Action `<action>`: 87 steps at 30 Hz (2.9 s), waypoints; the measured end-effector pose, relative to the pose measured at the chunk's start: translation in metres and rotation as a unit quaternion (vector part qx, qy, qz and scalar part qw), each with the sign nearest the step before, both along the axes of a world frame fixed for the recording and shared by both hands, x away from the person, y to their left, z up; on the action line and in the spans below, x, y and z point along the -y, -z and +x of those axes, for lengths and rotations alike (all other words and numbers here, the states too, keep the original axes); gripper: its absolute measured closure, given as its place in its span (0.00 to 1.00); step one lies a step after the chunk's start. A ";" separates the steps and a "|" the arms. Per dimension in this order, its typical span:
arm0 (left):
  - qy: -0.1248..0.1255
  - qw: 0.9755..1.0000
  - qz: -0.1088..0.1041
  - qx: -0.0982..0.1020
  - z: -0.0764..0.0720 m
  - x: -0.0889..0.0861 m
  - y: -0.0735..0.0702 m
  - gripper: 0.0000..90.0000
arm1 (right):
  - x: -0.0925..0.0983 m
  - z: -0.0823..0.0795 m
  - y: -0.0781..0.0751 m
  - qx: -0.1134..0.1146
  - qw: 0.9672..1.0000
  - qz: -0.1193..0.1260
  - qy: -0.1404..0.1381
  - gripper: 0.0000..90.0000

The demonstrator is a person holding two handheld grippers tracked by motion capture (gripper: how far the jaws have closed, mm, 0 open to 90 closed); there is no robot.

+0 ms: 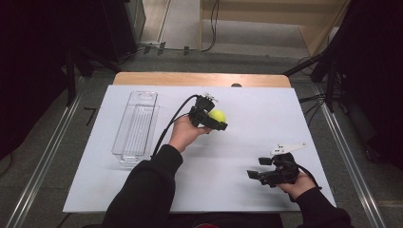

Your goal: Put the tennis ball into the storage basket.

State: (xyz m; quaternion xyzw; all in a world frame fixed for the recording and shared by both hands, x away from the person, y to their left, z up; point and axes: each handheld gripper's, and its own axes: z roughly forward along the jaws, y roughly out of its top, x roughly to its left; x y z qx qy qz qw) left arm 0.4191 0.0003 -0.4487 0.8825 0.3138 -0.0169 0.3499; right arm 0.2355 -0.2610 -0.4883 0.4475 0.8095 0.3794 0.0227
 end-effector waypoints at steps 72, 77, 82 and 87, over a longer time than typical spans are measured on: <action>0.006 1.000 -0.008 0.000 -0.001 -0.063 -0.046 0.30 | -0.002 -0.001 -0.002 0.003 1.000 0.002 -0.001 0.23; 0.005 1.000 -0.006 0.002 -0.001 -0.067 -0.050 0.30 | -0.002 -0.001 -0.002 0.004 1.000 0.001 0.000 0.23; 0.003 1.000 -0.001 0.016 0.000 -0.075 -0.054 0.30 | -0.002 -0.001 -0.003 0.004 1.000 0.000 0.000 0.23; 0.001 1.000 -0.003 0.020 0.001 -0.080 -0.058 0.30 | -0.002 -0.001 -0.003 0.005 1.000 0.000 0.000 0.23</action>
